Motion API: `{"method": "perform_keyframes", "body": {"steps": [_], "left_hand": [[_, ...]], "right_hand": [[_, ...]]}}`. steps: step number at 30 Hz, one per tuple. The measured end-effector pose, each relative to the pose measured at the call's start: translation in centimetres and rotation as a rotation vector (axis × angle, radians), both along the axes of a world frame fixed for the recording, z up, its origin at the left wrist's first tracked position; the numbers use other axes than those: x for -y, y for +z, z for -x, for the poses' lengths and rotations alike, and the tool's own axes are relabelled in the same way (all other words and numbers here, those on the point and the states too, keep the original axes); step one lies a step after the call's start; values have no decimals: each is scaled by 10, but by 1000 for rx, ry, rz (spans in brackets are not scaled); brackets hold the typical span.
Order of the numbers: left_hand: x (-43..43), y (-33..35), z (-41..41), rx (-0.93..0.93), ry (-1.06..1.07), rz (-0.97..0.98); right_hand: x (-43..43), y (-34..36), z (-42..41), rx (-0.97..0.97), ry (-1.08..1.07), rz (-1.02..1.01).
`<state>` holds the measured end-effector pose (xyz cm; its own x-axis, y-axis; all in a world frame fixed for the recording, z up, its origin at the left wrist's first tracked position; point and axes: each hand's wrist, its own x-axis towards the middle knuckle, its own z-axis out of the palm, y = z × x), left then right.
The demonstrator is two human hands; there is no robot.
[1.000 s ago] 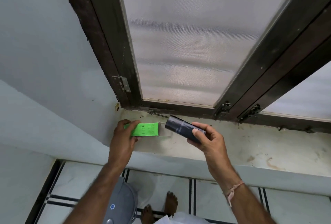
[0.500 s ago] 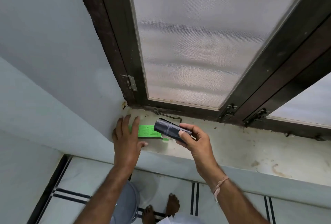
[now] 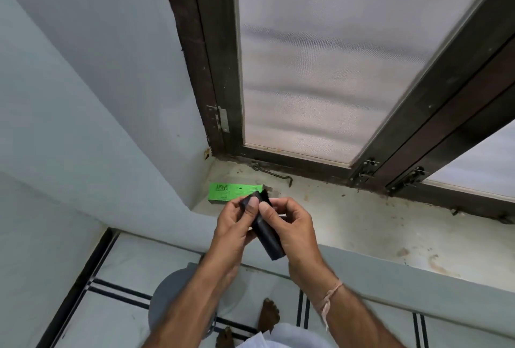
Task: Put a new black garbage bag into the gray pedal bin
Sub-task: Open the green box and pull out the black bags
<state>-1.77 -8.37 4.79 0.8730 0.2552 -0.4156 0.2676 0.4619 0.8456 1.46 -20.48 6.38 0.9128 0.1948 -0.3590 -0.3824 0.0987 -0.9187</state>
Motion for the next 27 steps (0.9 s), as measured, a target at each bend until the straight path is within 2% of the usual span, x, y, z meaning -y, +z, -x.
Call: {"method": "perform_keyframes", "body": {"steps": [6, 11, 15, 18, 21, 24, 27], "left_hand": [[11, 11, 25, -57, 11, 198], [-8, 11, 46, -139, 24, 161], [-23, 11, 67, -162, 7, 172], [-27, 15, 80, -166, 8, 169], [-35, 22, 91, -133, -9, 208], [-44, 29, 100, -103, 9, 220], [-50, 32, 109, -110, 9, 186]], "right_hand": [[-20, -6, 7, -50, -128, 54], [-40, -10, 21, -217, -286, 41], [-50, 0, 30, -212, -345, 25], [-52, 16, 46, -120, -289, 51], [-49, 24, 62, 35, -52, 148], [-52, 20, 77, 183, 162, 349], [-53, 15, 85, 257, 112, 416]]}}
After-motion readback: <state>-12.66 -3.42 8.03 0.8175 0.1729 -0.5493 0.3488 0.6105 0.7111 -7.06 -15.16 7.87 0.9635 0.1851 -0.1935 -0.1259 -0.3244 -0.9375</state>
